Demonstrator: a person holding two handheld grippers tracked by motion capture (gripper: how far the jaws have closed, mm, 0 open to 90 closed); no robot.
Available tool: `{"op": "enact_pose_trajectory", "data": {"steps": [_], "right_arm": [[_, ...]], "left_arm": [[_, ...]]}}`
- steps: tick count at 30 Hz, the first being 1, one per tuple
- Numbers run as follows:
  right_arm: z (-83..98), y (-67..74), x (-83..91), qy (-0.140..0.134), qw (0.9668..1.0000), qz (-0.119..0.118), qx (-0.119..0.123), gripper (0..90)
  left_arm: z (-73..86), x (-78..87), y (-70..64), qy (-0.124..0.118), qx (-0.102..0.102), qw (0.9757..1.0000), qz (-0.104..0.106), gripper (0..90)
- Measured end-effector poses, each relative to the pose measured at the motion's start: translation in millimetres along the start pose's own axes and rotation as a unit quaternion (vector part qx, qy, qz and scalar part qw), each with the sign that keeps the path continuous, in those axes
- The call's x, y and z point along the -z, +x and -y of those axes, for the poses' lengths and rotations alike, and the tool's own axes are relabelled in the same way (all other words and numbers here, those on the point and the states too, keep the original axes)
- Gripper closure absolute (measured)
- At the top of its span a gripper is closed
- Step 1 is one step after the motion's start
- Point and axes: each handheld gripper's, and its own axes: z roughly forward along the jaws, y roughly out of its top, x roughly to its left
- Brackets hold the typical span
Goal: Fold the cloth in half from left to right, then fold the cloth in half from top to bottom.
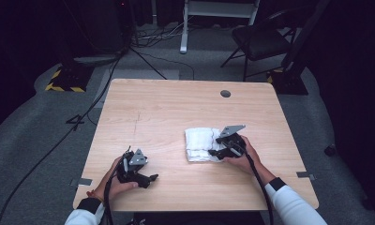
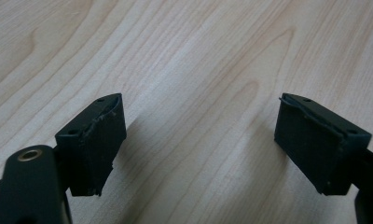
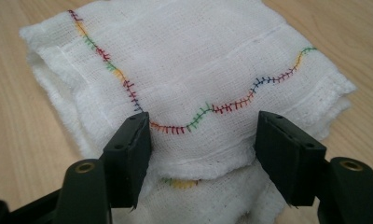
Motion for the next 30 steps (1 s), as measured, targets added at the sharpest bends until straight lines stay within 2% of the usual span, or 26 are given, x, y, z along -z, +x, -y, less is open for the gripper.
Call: {"op": "enact_pose_trajectory", "data": {"steps": [6,16,21,28,30], "right_arm": [[-12.5,-12.3,-13.0,-0.006,0.9999,0.009,-0.011,36.9],[-26.3,-21.9,-26.6,-0.011,0.9996,0.019,-0.018,36.4],[-29.5,-20.5,-24.1,0.000,0.9995,0.025,-0.017,34.3],[-36.9,-13.5,-14.2,0.009,0.9995,0.028,0.010,33.2],[-36.5,-13.0,-10.1,0.013,0.9996,0.022,0.010,32.7]], "left_arm": [[1.0,-0.4,0.3,-0.006,0.000,1.0000,0.001,15.9],[0.8,-0.5,0.9,-0.005,0.000,1.0000,0.001,15.9],[0.4,-0.9,1.3,-0.005,-0.001,1.0000,0.002,15.9],[0.4,-0.8,1.3,-0.005,-0.001,1.0000,0.002,15.8],[0.5,-0.9,1.2,-0.005,-0.001,1.0000,0.001,15.8]]}}
